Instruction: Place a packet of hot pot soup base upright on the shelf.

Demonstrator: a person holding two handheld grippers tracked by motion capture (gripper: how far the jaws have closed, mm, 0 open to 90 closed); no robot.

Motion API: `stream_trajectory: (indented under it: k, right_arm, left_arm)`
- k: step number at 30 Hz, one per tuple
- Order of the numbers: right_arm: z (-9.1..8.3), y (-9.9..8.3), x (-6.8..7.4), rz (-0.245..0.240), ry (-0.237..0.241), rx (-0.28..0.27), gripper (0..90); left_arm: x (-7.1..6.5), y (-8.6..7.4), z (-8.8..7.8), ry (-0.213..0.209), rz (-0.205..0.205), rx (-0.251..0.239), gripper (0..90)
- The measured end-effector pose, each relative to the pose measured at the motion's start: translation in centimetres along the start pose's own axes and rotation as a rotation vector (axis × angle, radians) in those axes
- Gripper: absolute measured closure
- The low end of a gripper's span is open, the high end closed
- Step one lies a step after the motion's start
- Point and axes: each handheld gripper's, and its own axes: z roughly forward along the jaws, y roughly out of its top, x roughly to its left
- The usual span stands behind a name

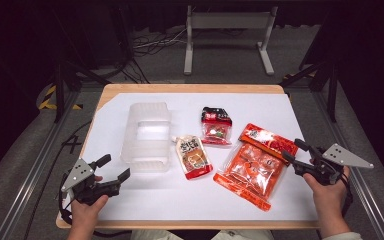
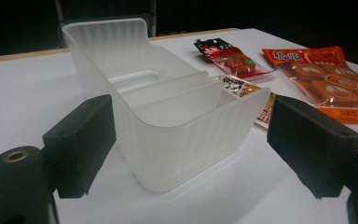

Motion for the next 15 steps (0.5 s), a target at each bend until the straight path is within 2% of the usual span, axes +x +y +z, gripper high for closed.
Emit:
stream_trajectory:
  k: [2,3,10,15]
  right_arm:
    - [0.1,0.1,-0.2,0.005,-0.006,-0.003,37.3]
    - [0.4,0.2,-0.5,0.025,-0.014,-0.008,36.9]
    - [1.6,0.4,-1.4,0.043,-0.042,-0.003,35.2]
    - [2.4,0.3,-2.0,0.058,-0.048,0.029,31.8]
  left_arm:
    - [0.0,0.0,0.0,-0.004,-0.004,0.001,16.1]
    - [0.0,0.0,0.0,-0.009,-0.007,-0.003,16.1]
    - [0.0,0.0,0.1,-0.009,-0.005,0.000,16.1]
    - [0.1,0.0,0.1,-0.016,-0.009,0.002,16.1]
